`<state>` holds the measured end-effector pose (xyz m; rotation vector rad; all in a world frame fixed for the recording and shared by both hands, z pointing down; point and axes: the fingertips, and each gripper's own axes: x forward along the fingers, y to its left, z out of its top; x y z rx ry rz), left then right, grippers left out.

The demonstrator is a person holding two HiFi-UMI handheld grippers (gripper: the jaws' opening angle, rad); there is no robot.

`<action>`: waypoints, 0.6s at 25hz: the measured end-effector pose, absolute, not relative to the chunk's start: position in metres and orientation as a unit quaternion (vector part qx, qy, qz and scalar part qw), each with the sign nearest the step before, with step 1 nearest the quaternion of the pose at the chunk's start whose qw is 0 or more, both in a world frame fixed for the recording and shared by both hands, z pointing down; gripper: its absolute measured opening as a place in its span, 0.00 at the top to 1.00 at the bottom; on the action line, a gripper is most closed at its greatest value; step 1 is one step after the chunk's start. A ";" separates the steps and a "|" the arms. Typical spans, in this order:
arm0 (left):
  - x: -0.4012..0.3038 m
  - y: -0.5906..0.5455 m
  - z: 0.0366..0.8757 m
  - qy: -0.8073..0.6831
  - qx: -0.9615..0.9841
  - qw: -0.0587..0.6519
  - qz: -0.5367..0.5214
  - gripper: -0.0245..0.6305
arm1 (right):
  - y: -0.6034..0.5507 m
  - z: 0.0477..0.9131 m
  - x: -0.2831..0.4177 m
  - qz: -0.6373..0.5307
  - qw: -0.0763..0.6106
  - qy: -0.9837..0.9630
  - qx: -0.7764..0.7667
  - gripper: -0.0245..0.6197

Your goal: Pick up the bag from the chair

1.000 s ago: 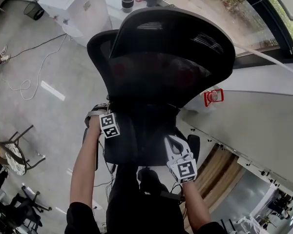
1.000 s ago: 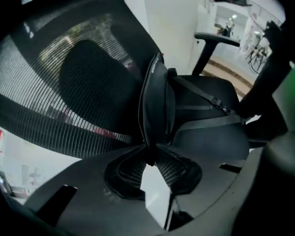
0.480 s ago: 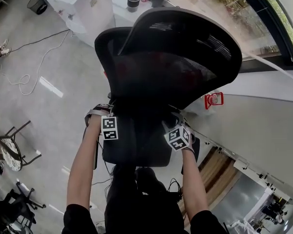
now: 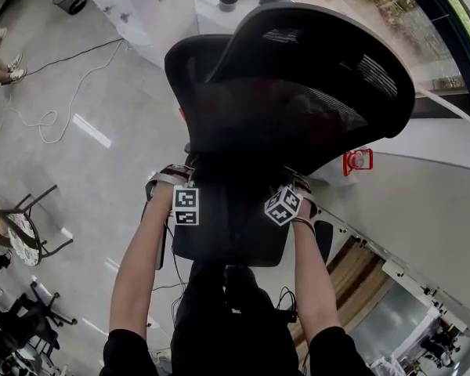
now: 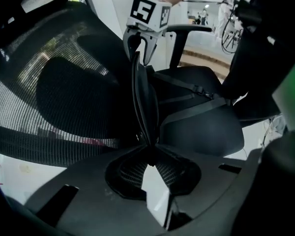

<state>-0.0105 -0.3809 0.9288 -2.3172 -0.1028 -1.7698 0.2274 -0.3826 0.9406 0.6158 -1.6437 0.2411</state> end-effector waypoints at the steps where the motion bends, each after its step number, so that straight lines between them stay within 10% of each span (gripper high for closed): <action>1: -0.010 -0.379 0.929 -0.038 -0.789 0.113 -0.602 0.90 | -0.381 0.943 0.229 0.101 0.639 -0.713 0.269 0.72; 15: -0.009 -0.383 0.917 0.018 -0.776 0.128 -0.617 0.91 | -0.365 0.925 0.230 0.085 0.634 -0.719 0.272 0.90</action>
